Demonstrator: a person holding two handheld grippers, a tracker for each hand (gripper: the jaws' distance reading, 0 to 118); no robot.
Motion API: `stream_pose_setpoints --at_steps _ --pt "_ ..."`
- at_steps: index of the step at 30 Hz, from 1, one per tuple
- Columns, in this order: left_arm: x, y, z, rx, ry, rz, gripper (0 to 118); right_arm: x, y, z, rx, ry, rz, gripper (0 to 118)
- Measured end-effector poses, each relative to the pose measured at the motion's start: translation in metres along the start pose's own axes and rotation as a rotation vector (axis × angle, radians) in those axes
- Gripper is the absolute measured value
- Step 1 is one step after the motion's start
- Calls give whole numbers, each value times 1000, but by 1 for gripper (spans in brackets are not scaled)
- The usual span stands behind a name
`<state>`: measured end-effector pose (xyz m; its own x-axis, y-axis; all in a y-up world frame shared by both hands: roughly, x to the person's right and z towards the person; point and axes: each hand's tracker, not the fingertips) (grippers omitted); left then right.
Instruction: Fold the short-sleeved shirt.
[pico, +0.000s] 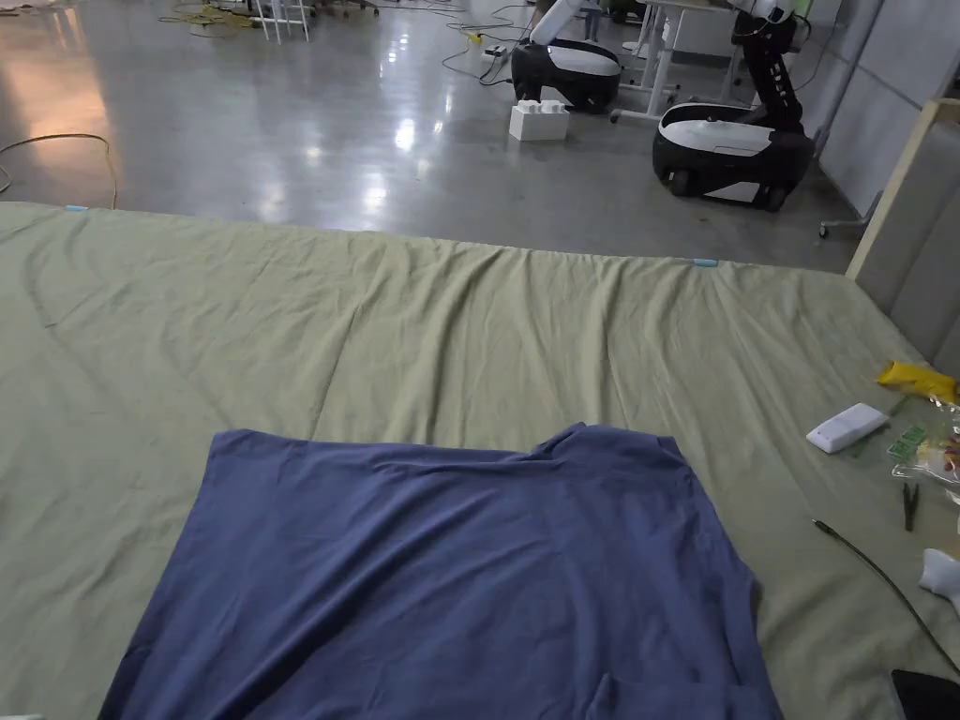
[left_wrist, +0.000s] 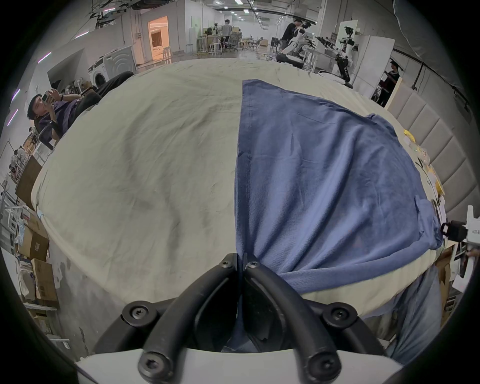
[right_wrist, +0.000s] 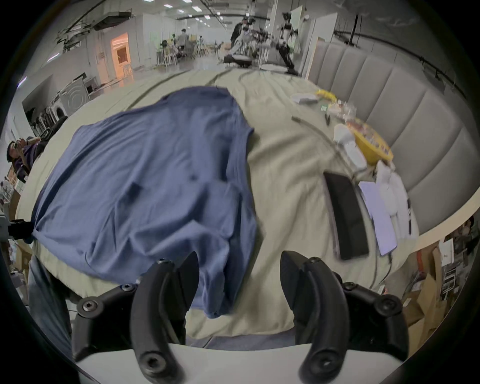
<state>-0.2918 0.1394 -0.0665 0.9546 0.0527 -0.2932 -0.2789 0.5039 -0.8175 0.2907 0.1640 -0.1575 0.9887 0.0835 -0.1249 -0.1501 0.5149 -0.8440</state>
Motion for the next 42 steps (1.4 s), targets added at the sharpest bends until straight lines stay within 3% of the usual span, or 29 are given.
stream_pose_setpoints --at_steps 4,7,8,10,11,18,30,42 --pt "-4 -1 -6 -3 2 -2 3 -6 -10 -30 -94 19 13 68" --pt "-4 -2 -6 -2 10 -4 3 -14 -14 -37 -83 18 16 60" --pt "-4 -3 -8 -1 10 0 3 -14 -12 -35 -82 14 17 52" --pt "13 -1 7 7 26 -9 3 -13 -9 -30 -76 30 21 17" --pt "16 -2 8 12 26 -15 3 -13 -8 -29 -72 29 22 7" --pt "21 -2 20 47 -5 -4 3 -32 -6 -9 -19 -44 150 5" --pt "18 41 48 204 -50 14 2 -27 40 23 156 6 69 5" --pt "17 132 30 296 -32 68 2 -18 131 -8 284 33 0 5"
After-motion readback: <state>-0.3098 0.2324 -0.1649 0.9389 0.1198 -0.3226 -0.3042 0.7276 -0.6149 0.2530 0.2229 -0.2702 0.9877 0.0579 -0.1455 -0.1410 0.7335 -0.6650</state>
